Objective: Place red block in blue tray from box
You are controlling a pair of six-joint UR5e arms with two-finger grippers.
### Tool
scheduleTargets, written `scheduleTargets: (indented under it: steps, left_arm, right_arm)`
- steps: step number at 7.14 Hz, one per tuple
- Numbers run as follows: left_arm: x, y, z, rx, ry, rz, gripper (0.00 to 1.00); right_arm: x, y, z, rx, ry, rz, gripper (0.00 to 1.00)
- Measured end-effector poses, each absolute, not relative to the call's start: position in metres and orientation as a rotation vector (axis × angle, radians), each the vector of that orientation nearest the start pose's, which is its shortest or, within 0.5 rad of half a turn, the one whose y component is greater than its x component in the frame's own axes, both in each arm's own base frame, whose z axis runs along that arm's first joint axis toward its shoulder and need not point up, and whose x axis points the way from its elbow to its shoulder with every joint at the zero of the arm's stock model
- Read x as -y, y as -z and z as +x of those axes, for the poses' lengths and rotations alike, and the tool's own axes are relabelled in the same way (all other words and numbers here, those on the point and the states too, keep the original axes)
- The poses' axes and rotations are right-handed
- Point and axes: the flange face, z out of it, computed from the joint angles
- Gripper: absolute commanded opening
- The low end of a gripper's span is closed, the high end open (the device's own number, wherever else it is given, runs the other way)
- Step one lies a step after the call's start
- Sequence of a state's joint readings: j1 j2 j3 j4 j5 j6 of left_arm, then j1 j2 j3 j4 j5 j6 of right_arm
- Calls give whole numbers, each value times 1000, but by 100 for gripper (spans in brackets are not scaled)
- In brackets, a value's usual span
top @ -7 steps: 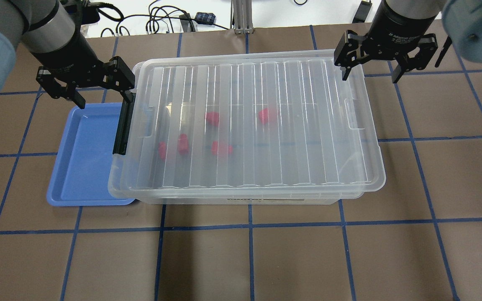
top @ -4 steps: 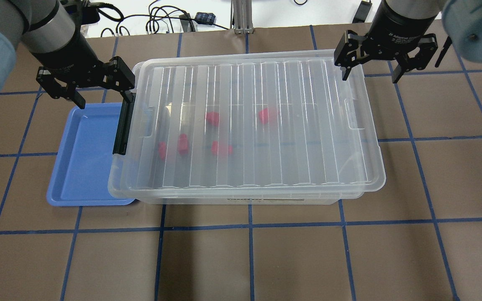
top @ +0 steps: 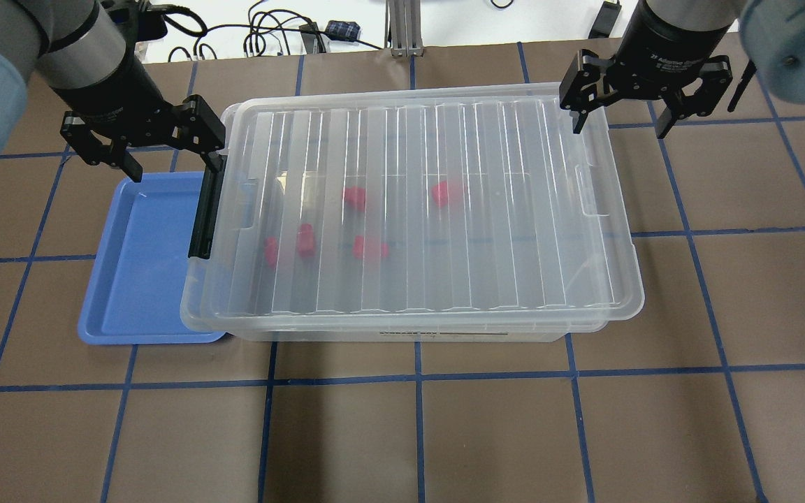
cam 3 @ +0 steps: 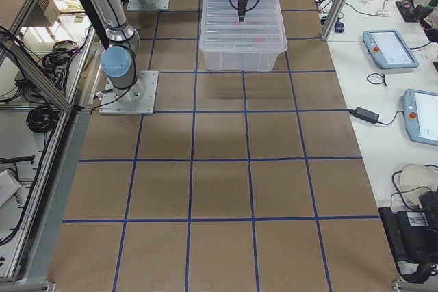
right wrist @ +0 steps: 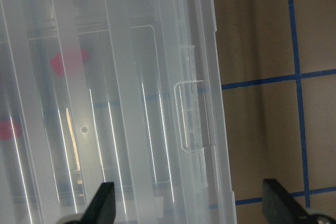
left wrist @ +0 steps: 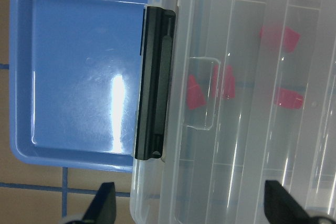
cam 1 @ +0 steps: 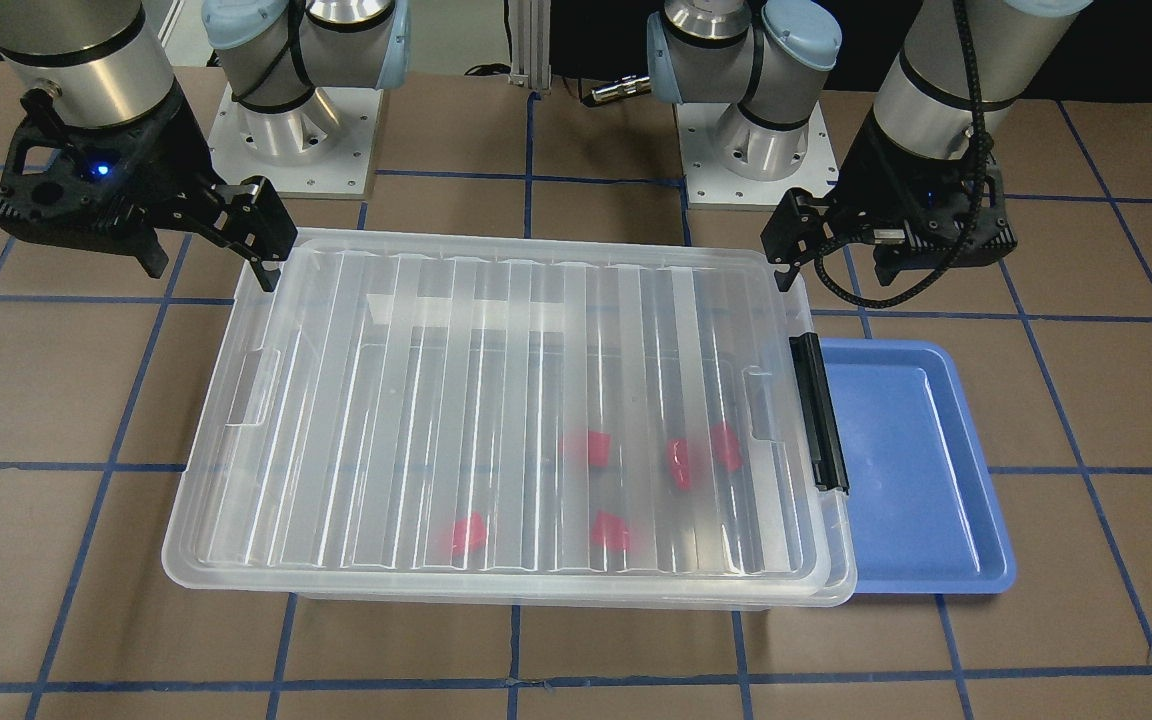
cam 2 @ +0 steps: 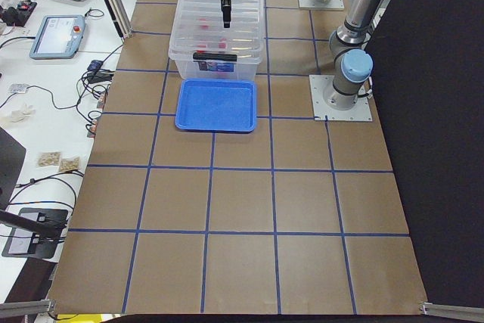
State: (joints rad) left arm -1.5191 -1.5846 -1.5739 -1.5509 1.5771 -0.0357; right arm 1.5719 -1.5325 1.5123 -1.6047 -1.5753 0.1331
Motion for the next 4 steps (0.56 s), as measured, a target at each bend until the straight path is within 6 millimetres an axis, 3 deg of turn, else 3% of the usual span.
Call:
scheduleTargets:
  steps: [4]
  left_arm:
    - [504,-482,-107,-3130,6,-134,100]
  right_arm:
    - [515,-499,127,-3135,81,226,100]
